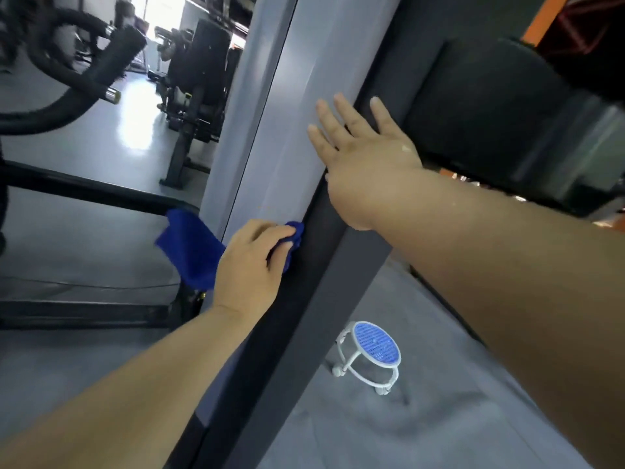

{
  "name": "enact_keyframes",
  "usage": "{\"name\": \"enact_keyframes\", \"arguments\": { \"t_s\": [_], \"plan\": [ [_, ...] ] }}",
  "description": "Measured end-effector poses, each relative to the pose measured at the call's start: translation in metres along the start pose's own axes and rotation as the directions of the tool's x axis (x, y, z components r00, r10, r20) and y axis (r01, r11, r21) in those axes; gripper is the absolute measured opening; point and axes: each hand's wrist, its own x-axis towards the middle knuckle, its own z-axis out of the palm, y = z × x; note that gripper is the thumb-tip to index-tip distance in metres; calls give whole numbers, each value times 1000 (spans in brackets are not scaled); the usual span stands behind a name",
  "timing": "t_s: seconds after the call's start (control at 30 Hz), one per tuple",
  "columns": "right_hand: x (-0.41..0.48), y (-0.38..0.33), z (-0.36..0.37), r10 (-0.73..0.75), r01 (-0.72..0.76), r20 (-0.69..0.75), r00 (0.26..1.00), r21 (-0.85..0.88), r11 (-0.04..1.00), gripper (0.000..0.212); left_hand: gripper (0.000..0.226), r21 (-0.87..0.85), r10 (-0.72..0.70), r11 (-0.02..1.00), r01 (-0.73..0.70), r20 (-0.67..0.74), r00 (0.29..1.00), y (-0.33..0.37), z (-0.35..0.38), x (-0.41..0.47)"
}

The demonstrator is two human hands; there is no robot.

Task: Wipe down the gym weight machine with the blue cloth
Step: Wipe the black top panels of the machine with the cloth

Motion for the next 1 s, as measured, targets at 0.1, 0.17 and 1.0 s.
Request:
{"name": "enact_keyframes", "arguments": {
  "t_s": [0.1,0.17,1.0],
  "plan": [
    [-15,-32,39,-14,16,-71,997,25,1000,77,21,-24,-51,998,50,-36,998,2,8,2],
    [-24,-47,61,-26,32,-145,989,42,999,67,23,-37,-38,999,37,-29,999,0,11,-9],
    [-33,-142,134,49,13,-391,919,153,988,58,22,-22,-279,960,280,43,959,-61,17,-121]
  ]
}}
